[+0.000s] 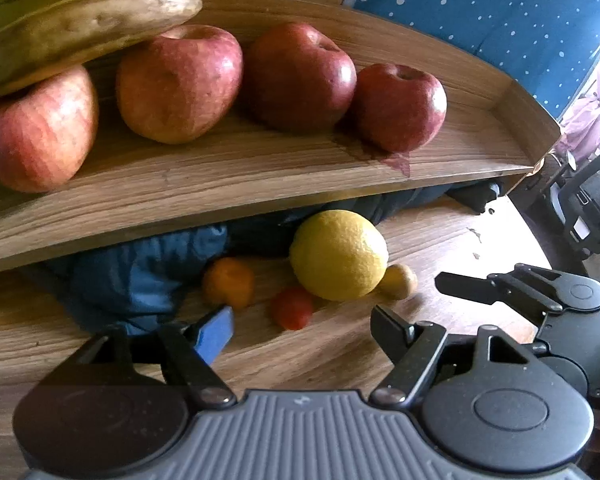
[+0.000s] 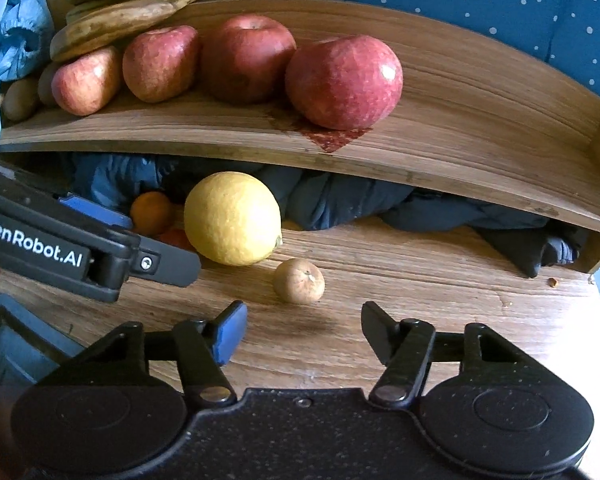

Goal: Organize fruits
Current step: 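Move the left tool to the cherry tomato under the shelf while the right tool reaches the small brown fruit, then close the left tool on the cherry tomato while the right tool grips the small brown fruit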

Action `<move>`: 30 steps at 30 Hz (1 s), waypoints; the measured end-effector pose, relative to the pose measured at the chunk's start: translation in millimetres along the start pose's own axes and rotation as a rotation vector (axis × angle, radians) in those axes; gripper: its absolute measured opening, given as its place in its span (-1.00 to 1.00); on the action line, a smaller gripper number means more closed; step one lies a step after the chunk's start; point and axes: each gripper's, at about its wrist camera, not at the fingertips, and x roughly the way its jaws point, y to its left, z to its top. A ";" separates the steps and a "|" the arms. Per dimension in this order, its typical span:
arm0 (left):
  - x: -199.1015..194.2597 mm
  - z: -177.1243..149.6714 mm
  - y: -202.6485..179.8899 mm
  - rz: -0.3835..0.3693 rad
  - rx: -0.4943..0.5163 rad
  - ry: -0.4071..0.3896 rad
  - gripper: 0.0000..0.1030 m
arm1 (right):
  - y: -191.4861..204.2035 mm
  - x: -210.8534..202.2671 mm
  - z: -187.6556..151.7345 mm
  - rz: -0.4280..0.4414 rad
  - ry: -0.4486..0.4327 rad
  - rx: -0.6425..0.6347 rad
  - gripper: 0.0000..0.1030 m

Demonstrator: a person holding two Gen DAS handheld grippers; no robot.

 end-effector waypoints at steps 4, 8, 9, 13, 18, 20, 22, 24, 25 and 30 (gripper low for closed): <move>4.1 -0.7 -0.4 0.005 0.001 -0.003 0.46 | 0.1 2.1 1.6 0.004 -0.003 0.000 0.17; 5.6 -2.2 1.0 0.008 0.005 0.000 0.25 | -0.2 5.7 3.5 0.011 -0.004 0.002 -0.01; 6.1 -2.2 1.0 0.007 0.004 0.001 0.21 | -0.5 6.1 4.0 0.013 -0.007 0.007 -0.05; 6.9 -1.9 1.2 0.000 0.004 0.000 0.07 | -0.5 8.3 5.7 0.019 -0.015 0.014 -0.13; 11.1 -0.1 0.3 -0.001 0.004 -0.003 0.01 | 0.3 10.5 6.6 0.022 -0.016 0.013 -0.19; 12.0 0.4 -0.7 -0.005 0.004 -0.003 0.01 | 0.7 10.6 7.3 0.023 -0.014 0.016 -0.24; 12.0 0.2 -1.1 -0.008 0.002 -0.004 0.00 | 1.2 10.9 8.0 0.023 -0.014 0.018 -0.27; 12.8 0.6 -1.6 -0.012 -0.002 -0.003 -0.04 | 1.3 10.8 8.6 0.021 -0.014 0.024 -0.32; 12.9 0.6 -1.5 -0.016 -0.004 -0.002 -0.09 | 0.6 9.1 8.1 0.019 -0.014 0.026 -0.34; 11.9 -0.9 1.7 -0.016 -0.003 0.004 -0.43 | 1.5 6.8 7.2 0.028 -0.014 0.037 -0.39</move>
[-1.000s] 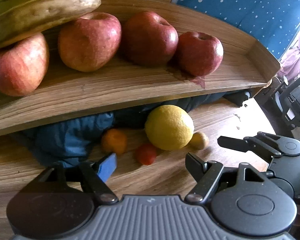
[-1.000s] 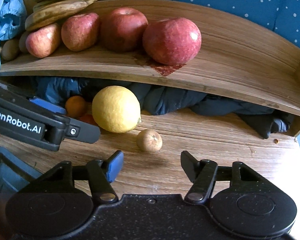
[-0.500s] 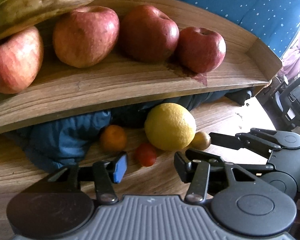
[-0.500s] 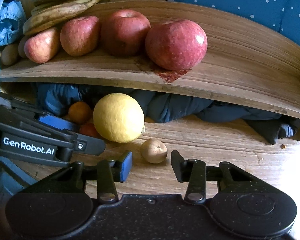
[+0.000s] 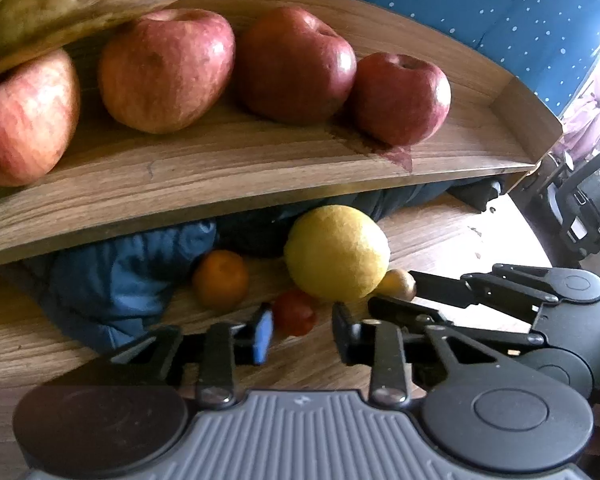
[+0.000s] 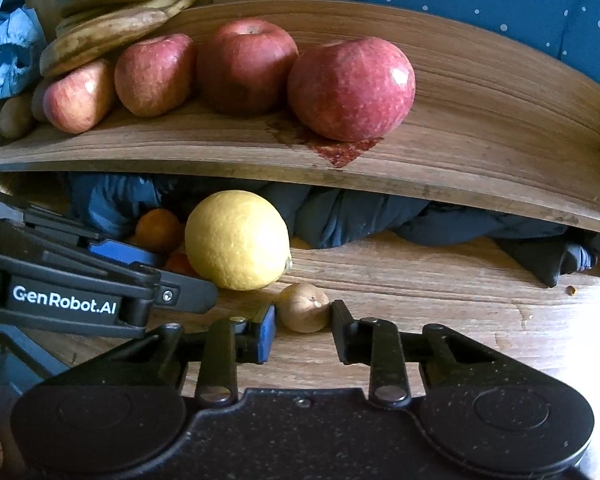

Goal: Organize fruits
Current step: 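Close the left tool on the cherry tomato while the right tool grips the small brown fruit, then carry the cherry tomato and brown fruit with both tools over the tray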

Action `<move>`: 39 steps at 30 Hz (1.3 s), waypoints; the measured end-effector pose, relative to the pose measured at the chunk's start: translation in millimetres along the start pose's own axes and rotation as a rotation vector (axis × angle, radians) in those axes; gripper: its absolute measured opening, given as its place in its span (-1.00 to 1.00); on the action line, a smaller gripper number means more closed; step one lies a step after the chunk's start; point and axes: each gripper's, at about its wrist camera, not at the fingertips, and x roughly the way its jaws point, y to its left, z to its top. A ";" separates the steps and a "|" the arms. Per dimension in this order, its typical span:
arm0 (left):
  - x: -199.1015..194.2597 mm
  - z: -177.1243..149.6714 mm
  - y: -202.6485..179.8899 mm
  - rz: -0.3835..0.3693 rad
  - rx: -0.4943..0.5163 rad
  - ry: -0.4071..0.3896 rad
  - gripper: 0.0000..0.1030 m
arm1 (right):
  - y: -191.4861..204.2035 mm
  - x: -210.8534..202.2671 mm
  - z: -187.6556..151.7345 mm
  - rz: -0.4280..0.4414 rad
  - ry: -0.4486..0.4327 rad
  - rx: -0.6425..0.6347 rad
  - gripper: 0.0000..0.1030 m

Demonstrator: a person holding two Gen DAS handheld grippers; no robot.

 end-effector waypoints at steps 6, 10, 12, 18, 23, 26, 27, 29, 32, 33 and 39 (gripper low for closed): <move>-4.4 -3.9 5.3 -0.003 -0.001 -0.001 -0.52 | 4.6 -7.1 -5.7 0.001 -0.006 0.013 -0.39; -13.3 -9.6 5.9 -0.004 -0.006 -0.014 -0.52 | 11.8 -15.8 -13.8 0.006 -0.008 0.019 -0.39; -19.1 -13.1 5.6 -0.002 -0.007 -0.022 -0.53 | 14.1 -20.4 -17.3 0.008 -0.012 0.018 -0.39; -38.6 -26.5 3.2 0.017 -0.027 -0.045 -0.53 | 23.2 -39.8 -23.4 0.023 -0.040 0.006 -0.39; -59.2 -41.6 1.1 0.045 -0.056 -0.072 -0.53 | 30.4 -54.6 -27.3 0.050 -0.067 -0.011 -0.39; -71.9 -51.9 -1.3 0.068 -0.080 -0.090 -0.53 | 36.7 -63.0 -30.9 0.074 -0.081 -0.034 -0.39; -75.2 -54.9 -2.2 0.075 -0.085 -0.095 -0.53 | 38.0 -65.6 -32.2 0.083 -0.084 -0.042 -0.39; -82.4 -62.3 -4.7 0.086 -0.094 -0.108 -0.53 | 41.3 -69.7 -34.7 0.096 -0.089 -0.056 -0.39; -91.4 -71.1 -8.8 0.091 -0.103 -0.120 -0.53 | 44.1 -79.3 -40.5 0.117 -0.094 -0.077 -0.39; -93.4 -74.6 -11.7 0.093 -0.109 -0.123 -0.53 | 44.9 -82.6 -43.0 0.122 -0.095 -0.084 -0.39; -101.0 -93.7 -24.7 0.096 -0.126 -0.122 -0.53 | 45.0 -98.4 -61.8 0.136 -0.090 -0.099 -0.39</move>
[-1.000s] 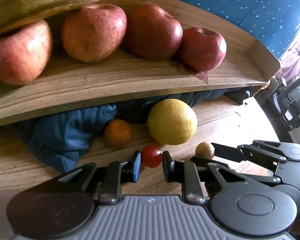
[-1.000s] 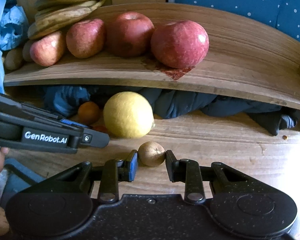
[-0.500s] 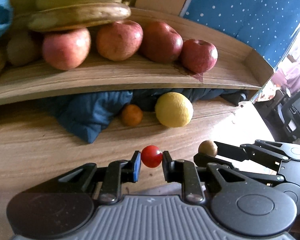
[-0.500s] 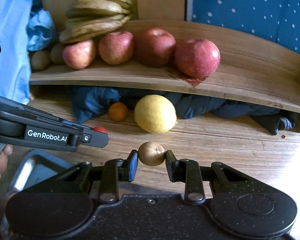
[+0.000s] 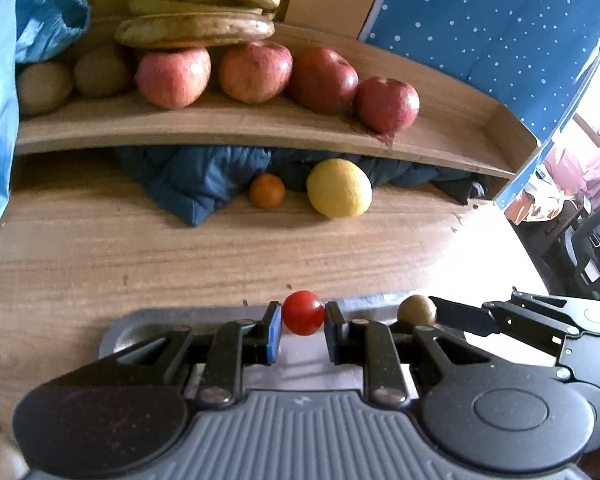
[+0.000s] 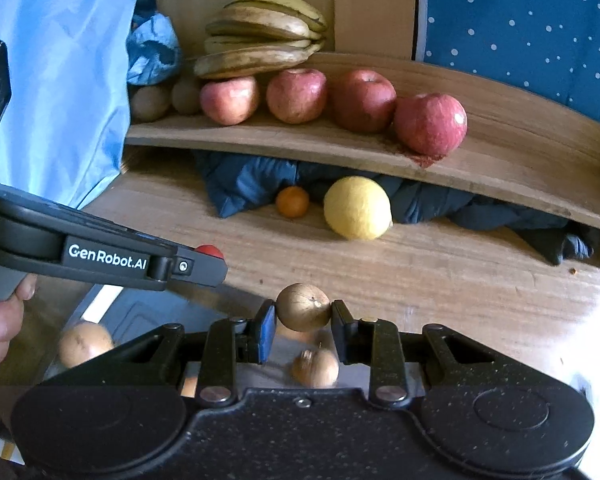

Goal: Organize fruits
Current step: 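Carry the cherry tomato and brown fruit with both tools over the tray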

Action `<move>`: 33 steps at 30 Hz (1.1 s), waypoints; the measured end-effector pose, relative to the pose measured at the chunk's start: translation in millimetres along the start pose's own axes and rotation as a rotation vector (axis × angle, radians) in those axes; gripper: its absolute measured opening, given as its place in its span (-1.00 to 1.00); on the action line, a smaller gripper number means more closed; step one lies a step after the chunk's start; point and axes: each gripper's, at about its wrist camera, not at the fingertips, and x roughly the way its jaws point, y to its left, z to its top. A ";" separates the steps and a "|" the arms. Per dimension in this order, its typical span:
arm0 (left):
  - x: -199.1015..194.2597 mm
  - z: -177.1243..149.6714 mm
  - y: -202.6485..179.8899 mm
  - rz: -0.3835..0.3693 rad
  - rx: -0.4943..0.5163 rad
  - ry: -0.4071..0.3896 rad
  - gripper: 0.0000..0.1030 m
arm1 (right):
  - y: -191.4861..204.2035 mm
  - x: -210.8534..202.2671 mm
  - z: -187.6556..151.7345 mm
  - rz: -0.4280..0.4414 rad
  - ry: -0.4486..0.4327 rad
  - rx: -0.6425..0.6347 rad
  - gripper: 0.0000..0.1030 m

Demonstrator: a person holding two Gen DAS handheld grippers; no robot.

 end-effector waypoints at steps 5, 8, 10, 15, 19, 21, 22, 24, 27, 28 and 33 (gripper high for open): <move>-4.1 -13.9 -12.7 -0.005 0.011 0.007 -0.53 | 1.5 -14.5 -19.3 0.006 0.011 -0.005 -0.39; -5.6 -20.0 -19.9 -0.008 0.020 0.012 -0.53 | -0.4 -23.2 -30.6 0.005 0.015 0.001 -0.39; -6.2 -23.4 -24.7 -0.009 0.026 0.015 -0.53 | -2.1 -28.3 -38.1 0.001 0.019 0.008 -0.39; -7.0 -30.4 -34.9 -0.012 0.036 0.021 -0.52 | -6.6 -39.8 -54.1 -0.006 0.027 0.018 -0.39; -7.5 -35.2 -40.6 -0.015 0.037 0.022 -0.52 | -8.1 -46.1 -62.0 -0.005 0.033 0.017 -0.39; -7.8 -37.3 -42.0 -0.014 0.035 0.022 -0.52 | -8.5 -48.4 -65.5 -0.004 0.037 0.016 -0.39; -8.1 -38.2 -42.3 -0.013 0.033 0.021 -0.52 | -8.5 -49.6 -67.2 -0.002 0.038 0.015 -0.39; -9.5 -40.5 -42.7 -0.010 0.028 0.020 -0.52 | -8.0 -51.3 -69.9 0.001 0.041 0.010 -0.39; -11.6 -43.9 -42.1 -0.001 0.020 0.018 -0.52 | -7.3 -53.6 -73.2 0.007 0.044 0.004 -0.39; -12.4 -45.3 -41.7 0.002 0.017 0.017 -0.52 | -6.7 -54.2 -74.2 0.010 0.045 0.002 -0.39; -18.9 -49.7 -39.5 0.018 -0.003 0.003 -0.52 | -4.1 -55.9 -78.0 0.027 0.050 -0.010 -0.39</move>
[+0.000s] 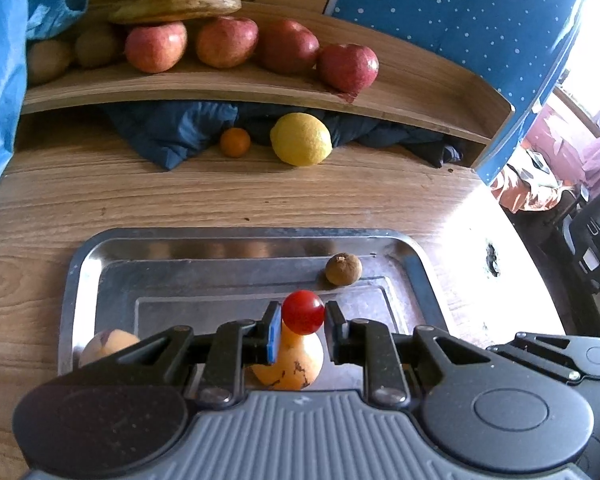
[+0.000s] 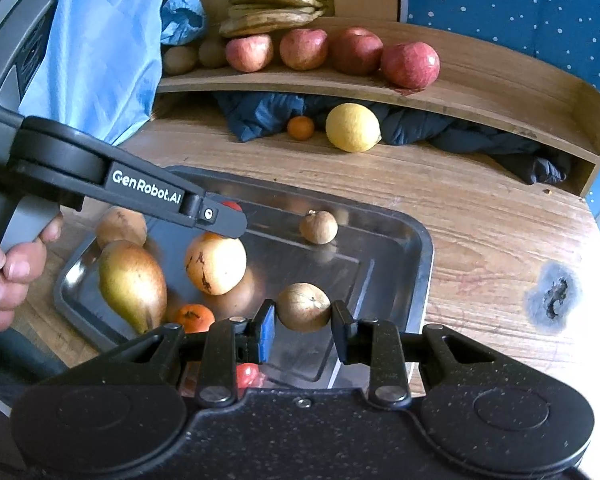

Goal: Organize fruits
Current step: 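Carry the cherry tomato and brown fruit with both tools over the tray, then lower both fruits onto the tray and open both tools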

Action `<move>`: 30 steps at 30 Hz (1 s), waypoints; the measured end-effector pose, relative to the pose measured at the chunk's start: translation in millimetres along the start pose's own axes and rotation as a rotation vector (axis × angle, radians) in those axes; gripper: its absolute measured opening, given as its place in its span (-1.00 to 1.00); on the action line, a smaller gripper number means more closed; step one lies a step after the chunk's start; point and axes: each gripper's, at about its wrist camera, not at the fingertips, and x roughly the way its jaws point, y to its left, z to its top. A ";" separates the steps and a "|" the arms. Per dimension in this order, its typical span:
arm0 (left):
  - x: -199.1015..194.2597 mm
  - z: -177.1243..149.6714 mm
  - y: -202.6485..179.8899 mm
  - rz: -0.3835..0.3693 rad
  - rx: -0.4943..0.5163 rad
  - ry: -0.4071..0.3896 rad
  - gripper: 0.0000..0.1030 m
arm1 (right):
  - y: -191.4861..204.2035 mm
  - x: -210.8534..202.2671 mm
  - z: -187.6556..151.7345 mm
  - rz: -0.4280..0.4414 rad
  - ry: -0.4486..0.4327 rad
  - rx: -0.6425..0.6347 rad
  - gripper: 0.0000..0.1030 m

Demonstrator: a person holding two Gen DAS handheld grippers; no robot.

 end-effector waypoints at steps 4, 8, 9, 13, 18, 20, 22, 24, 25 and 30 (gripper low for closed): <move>-7.2 -4.5 3.7 0.014 -0.020 -0.014 -0.52 | 3.7 0.9 -3.2 0.018 0.006 -0.014 -0.39; -12.3 -8.2 9.8 0.037 -0.041 -0.017 -0.52 | 7.9 2.8 -5.6 0.036 0.014 -0.031 -0.39; -13.2 -9.3 11.8 0.043 -0.046 -0.016 -0.52 | 9.1 3.7 -6.0 0.041 0.016 -0.035 -0.39; -16.0 -12.2 19.3 0.061 -0.065 -0.014 -0.52 | 12.6 7.4 -6.4 0.052 0.021 -0.045 -0.39; -16.5 -14.4 26.1 0.077 -0.075 -0.002 -0.52 | 15.5 11.9 -5.2 0.062 0.027 -0.056 -0.39; -16.1 -15.5 27.9 0.080 -0.076 0.002 -0.52 | 16.6 13.4 -4.8 0.064 0.028 -0.056 -0.39; -14.9 -16.6 29.6 0.087 -0.077 0.012 -0.52 | 18.1 15.0 -4.4 0.066 0.031 -0.056 -0.39; -13.5 -17.9 30.7 0.091 -0.075 0.024 -0.52 | 19.2 16.4 -4.5 0.067 0.033 -0.057 -0.39; -13.3 -18.1 31.2 0.092 -0.074 0.024 -0.52 | 19.9 17.6 -4.2 0.067 0.035 -0.056 -0.39; -13.6 -18.0 32.2 0.092 -0.072 0.026 -0.52 | 22.1 20.5 -5.1 0.069 0.043 -0.055 -0.39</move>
